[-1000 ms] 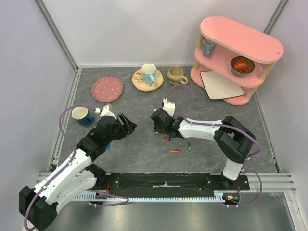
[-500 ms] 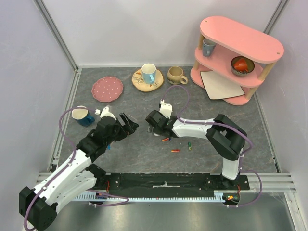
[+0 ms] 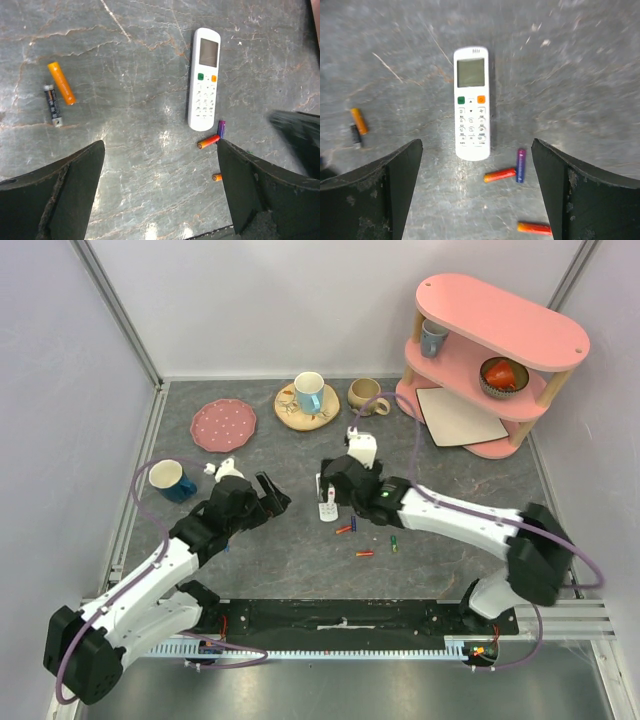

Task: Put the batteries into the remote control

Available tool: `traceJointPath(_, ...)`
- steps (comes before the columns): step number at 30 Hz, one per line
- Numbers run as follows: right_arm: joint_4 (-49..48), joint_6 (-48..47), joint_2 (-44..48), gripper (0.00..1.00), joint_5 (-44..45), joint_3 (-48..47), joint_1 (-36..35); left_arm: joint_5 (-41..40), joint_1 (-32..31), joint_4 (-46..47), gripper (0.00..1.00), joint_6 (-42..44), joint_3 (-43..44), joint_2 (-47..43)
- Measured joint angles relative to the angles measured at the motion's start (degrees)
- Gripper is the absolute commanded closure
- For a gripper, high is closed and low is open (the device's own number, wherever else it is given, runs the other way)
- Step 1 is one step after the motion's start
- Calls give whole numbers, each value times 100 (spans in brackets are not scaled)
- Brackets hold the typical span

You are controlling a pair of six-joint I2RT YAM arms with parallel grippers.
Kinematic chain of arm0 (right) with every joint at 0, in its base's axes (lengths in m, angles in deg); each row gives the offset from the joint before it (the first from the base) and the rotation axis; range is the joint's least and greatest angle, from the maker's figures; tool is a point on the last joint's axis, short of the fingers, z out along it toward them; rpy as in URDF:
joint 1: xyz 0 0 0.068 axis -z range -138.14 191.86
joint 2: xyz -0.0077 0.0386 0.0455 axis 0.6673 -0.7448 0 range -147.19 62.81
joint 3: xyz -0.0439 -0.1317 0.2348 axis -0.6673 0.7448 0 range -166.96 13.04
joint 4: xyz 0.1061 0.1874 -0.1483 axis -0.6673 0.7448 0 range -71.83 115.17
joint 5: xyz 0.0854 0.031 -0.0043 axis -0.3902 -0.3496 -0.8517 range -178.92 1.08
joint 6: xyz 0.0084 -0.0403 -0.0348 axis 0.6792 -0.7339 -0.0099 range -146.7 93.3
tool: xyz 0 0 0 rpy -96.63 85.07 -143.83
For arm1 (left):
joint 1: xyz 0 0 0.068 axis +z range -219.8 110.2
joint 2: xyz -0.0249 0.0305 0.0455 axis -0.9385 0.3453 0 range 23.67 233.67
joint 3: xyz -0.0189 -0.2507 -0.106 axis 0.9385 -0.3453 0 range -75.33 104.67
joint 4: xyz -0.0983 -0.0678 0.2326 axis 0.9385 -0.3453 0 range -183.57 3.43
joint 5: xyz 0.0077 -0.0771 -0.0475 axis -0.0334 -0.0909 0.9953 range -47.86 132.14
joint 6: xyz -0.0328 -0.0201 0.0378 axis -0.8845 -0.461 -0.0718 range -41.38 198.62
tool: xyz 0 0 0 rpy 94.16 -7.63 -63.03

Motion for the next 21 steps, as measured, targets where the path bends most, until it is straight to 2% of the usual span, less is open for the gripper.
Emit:
traceJointPath(5, -28, -824, 1456, 2, 525, 494, 17, 55, -94, 516, 2, 190, 81, 529)
traceJointPath(10, -55, -1510, 2186, 2, 584, 1445, 170, 319, -278, 717, 11, 369, 756, 1711)
traceJointPath(15, -94, -1950, 3206, 2, 350, 2190, 177, 107, -632, 566, 8, 442, 1895, 3121)
traceJointPath(21, -398, -2197, 3792, 2, 103, 2208, 190, -275, -1095, -68, 7, 470, 3495, 4771)
